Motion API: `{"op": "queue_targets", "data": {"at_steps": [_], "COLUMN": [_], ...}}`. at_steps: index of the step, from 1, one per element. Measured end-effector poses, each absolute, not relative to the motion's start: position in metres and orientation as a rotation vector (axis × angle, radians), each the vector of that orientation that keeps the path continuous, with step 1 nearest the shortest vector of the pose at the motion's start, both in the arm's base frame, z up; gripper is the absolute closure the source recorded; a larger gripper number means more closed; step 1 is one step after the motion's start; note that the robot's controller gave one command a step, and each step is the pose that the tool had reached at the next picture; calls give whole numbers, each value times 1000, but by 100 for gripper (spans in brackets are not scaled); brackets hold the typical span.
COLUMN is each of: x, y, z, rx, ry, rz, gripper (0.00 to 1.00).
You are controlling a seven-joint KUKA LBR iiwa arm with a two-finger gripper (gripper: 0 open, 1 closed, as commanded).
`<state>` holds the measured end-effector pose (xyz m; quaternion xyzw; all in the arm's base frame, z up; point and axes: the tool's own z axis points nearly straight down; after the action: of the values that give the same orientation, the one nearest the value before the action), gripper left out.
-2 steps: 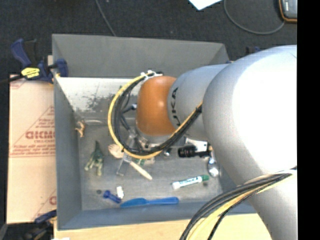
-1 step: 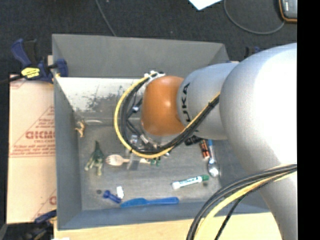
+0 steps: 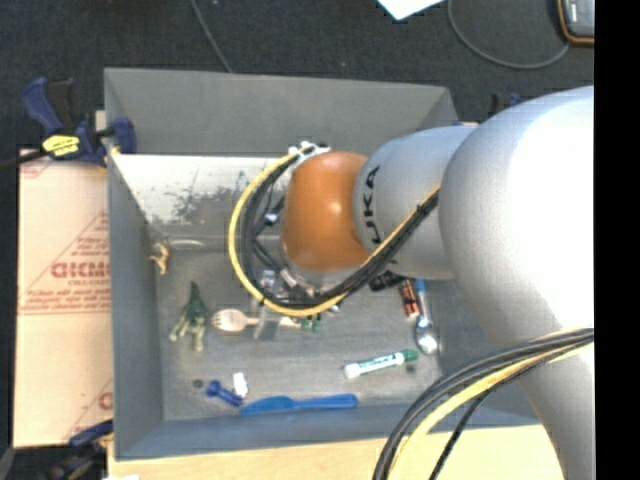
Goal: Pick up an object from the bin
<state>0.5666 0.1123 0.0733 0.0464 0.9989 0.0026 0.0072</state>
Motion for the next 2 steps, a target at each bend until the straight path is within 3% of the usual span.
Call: {"op": "queue_targets", "data": {"at_steps": [1, 2], "x": [566, 565], "y": [112, 112], "z": [77, 101], "rx": [147, 148], "ry": [3123, 3127], "rz": [9, 8], "gripper": [100, 100]}}
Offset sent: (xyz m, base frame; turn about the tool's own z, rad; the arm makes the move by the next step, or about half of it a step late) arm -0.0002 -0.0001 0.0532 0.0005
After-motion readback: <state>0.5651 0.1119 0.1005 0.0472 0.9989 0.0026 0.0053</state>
